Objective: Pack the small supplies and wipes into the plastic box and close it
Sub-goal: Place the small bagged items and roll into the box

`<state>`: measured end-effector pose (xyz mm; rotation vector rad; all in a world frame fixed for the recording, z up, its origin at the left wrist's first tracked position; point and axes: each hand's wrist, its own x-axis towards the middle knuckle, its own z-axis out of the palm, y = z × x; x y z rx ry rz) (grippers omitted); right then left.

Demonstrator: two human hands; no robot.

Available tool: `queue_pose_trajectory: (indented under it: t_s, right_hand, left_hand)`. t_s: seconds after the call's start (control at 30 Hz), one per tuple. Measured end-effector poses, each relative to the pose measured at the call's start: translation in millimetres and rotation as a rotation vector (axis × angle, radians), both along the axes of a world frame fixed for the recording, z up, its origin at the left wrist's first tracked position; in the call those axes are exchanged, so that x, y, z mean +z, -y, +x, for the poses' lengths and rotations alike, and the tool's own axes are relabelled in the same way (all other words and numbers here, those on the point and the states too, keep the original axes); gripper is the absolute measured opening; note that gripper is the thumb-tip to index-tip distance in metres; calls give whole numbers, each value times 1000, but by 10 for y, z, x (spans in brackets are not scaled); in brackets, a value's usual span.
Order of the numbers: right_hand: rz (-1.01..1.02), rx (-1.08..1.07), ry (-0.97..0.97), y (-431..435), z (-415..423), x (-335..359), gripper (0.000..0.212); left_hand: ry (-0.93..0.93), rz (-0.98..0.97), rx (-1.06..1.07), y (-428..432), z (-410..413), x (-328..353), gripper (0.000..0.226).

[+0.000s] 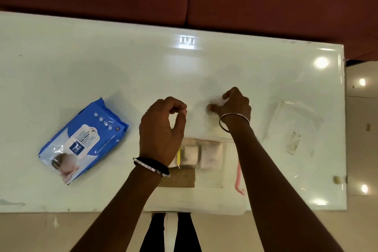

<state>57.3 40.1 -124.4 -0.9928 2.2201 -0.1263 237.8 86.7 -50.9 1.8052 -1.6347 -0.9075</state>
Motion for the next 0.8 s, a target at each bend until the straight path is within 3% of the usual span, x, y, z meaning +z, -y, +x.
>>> queue_pose_trajectory:
  t_s: [0.13, 0.33, 0.43, 0.6, 0.8]
  right_hand:
    - [-67, -39, 96, 45, -15, 71, 50]
    - [-361, -335, 553, -339, -56, 732, 43]
    - [-341, -290, 713, -671, -59, 1048, 38]
    - [-265, -160, 831, -1182, -7, 1267, 30]
    - [-182, -251, 861, -1676, 51, 1200, 18]
  left_hand:
    - [-16, -10, 13, 1, -27, 34, 8]
    - [-86, 13, 56, -119, -40, 211, 10]
    - [-258, 163, 44, -230, -54, 311, 18]
    - [-641, 576, -8, -394, -105, 384, 39]
    - [-647, 699, 15, -768, -79, 261, 13]
